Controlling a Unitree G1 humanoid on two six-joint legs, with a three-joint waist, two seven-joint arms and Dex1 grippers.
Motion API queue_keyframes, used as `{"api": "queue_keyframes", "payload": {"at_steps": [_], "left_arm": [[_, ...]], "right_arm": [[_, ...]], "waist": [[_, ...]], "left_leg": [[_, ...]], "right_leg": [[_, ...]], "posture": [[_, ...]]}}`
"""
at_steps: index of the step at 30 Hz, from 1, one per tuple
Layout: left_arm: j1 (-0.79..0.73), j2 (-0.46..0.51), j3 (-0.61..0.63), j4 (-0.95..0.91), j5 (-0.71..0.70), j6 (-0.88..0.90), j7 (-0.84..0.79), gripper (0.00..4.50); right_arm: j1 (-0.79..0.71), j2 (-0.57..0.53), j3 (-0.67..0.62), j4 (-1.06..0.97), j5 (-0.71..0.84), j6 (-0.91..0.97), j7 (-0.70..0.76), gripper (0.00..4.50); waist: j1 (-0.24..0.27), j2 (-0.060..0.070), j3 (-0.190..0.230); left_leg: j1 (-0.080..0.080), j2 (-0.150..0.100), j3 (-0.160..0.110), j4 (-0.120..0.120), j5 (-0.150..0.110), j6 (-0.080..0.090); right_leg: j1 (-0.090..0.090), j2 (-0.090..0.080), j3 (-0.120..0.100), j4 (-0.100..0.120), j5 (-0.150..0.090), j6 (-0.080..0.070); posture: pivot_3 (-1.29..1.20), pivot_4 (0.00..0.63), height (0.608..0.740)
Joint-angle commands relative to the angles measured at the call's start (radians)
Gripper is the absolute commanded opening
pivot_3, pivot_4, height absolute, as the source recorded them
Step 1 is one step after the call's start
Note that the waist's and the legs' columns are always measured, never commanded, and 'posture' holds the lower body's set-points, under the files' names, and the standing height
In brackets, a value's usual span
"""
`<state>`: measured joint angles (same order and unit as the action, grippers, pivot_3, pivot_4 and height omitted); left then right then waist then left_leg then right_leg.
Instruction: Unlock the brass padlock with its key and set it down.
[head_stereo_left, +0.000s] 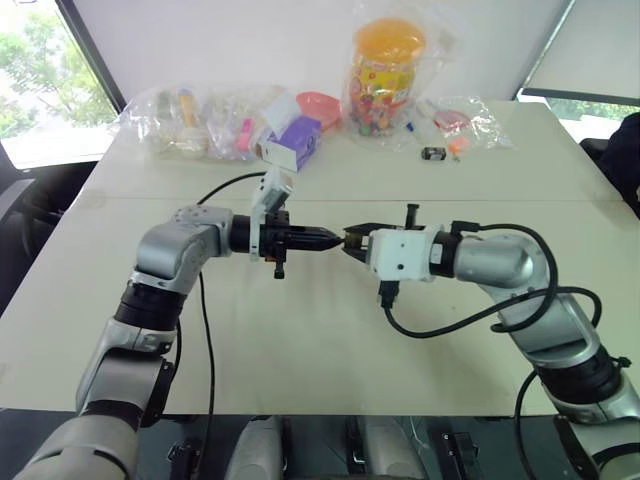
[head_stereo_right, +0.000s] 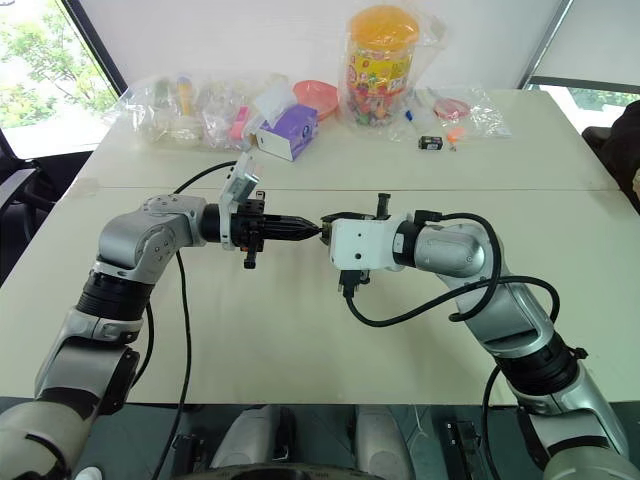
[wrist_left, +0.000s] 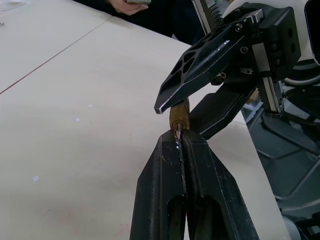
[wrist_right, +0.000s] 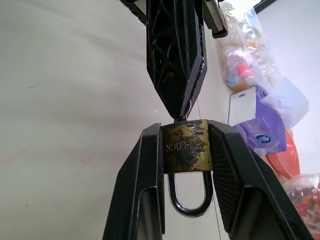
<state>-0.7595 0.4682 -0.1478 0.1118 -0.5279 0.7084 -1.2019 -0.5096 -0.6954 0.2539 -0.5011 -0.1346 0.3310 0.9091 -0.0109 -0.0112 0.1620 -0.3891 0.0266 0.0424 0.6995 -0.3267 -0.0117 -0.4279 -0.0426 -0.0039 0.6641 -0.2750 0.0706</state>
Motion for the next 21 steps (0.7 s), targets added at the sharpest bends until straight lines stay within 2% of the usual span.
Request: {"api": "queue_keyframes", "payload": {"at_steps": [1, 15, 16, 18, 20, 21], "left_arm": [[-0.003, 0.002, -0.019, -0.022, 0.072, -0.126, 0.010, 0.06], [0.039, -0.047, -0.035, -0.005, 0.276, -0.638, 0.060, 0.06], [0.041, -0.044, -0.039, -0.001, 0.282, -0.641, 0.056, 0.06], [0.043, -0.040, -0.037, -0.002, 0.254, -0.539, 0.056, 0.06], [0.041, -0.024, -0.022, -0.027, 0.166, -0.343, 0.040, 0.06], [0.037, -0.009, 0.000, -0.060, 0.072, -0.202, 0.018, 0.06]], "right_arm": [[-0.005, -0.004, -0.030, -0.059, 0.023, 0.009, -0.001, 0.69], [0.006, 0.000, -0.051, -0.122, 0.165, 0.198, 0.051, 0.69], [0.004, -0.002, -0.051, -0.120, 0.165, 0.195, 0.050, 0.69], [-0.006, -0.007, -0.050, -0.113, 0.158, 0.180, 0.048, 0.69], [-0.013, -0.022, -0.042, -0.101, 0.136, 0.150, 0.046, 0.69], [-0.013, -0.033, -0.036, -0.096, 0.122, 0.132, 0.046, 0.69]], "waist": [[0.000, 0.000, 0.000], [0.001, 0.000, 0.000], [0.001, 0.000, 0.000], [0.001, 0.000, 0.000], [0.000, 0.000, 0.000], [-0.001, 0.000, 0.000]], "left_leg": [[0.000, 0.000, 0.000, 0.000, 0.000, 0.000], [0.000, 0.000, 0.000, 0.000, 0.000, 0.000], [0.000, 0.000, 0.000, 0.000, 0.000, 0.000], [0.000, 0.000, 0.000, 0.000, 0.000, 0.000], [0.000, 0.000, 0.000, 0.000, 0.000, 0.000], [0.000, 0.000, 0.000, 0.000, 0.000, 0.000]], "right_leg": [[0.000, 0.000, 0.000, 0.000, 0.000, 0.000], [0.000, 0.000, 0.000, 0.000, 0.000, 0.000], [0.000, 0.000, 0.000, 0.000, 0.000, 0.000], [0.000, 0.000, 0.000, 0.000, 0.000, 0.000], [0.000, 0.000, 0.000, 0.000, 0.000, 0.000], [0.000, 0.000, 0.000, 0.000, 0.000, 0.000]], "posture": [[0.00, 0.150, 0.740], [0.00, 0.150, 0.740], [0.00, 0.150, 0.740], [0.00, 0.150, 0.740], [0.00, 0.150, 0.740], [0.00, 0.150, 0.740]]}}
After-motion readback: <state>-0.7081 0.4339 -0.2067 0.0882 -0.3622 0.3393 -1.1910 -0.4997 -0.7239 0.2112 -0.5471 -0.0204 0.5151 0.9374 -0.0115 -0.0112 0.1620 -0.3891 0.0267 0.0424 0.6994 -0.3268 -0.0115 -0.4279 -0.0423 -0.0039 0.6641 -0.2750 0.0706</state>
